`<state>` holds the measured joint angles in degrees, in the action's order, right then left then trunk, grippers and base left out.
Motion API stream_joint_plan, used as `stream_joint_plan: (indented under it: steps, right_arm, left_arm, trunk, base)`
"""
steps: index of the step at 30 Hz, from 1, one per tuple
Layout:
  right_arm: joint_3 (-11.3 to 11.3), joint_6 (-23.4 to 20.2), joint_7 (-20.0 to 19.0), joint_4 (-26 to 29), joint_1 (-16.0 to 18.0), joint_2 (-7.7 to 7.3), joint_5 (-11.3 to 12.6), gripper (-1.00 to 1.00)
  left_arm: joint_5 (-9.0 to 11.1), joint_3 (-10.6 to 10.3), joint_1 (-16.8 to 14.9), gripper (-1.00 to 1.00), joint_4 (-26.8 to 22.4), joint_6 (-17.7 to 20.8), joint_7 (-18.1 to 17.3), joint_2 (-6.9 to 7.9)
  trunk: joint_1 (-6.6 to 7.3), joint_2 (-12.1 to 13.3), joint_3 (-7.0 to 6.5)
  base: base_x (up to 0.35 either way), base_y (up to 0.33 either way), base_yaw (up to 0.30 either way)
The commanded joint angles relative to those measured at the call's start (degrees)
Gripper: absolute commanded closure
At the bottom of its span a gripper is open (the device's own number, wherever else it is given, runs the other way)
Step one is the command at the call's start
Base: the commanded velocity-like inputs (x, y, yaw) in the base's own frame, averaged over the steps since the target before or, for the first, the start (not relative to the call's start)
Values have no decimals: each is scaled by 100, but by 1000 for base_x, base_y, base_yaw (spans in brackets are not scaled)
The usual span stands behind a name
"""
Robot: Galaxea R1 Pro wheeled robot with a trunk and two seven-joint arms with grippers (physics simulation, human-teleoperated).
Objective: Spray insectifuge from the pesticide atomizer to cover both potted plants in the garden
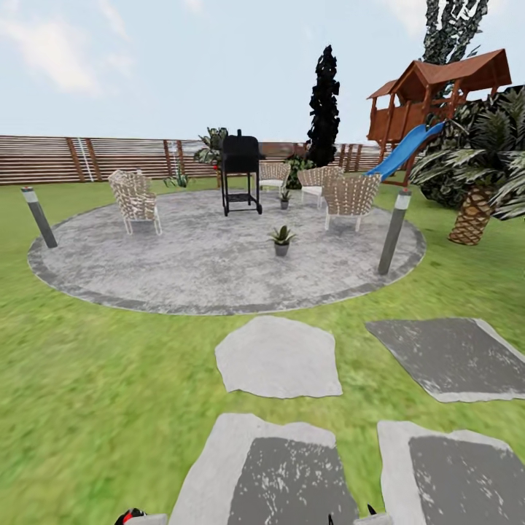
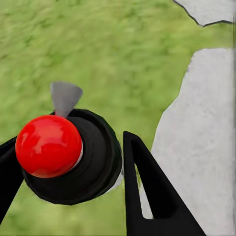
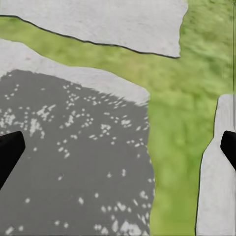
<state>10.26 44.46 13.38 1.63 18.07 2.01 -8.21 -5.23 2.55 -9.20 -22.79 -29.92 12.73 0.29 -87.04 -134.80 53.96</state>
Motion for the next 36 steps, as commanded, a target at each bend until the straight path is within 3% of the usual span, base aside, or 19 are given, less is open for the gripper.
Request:
stream_joint_plan:
  steps: [1, 36]
  right_arm:
    - [11, 1, 60, -5, 3, 1, -58, -100]
    - [11, 1, 60, -8, 3, 1, -67, -100]
  left_arm:
    - [-57, 18, -3, 100, 3, -14, 28, -2]
    - [-66, 17, -3, 100, 3, -14, 28, -2]
  trunk:
    - [-2, -2, 5]
    - [-2, -2, 5]
  base:
    - [327, -117, 0]
    - [327, -117, 0]
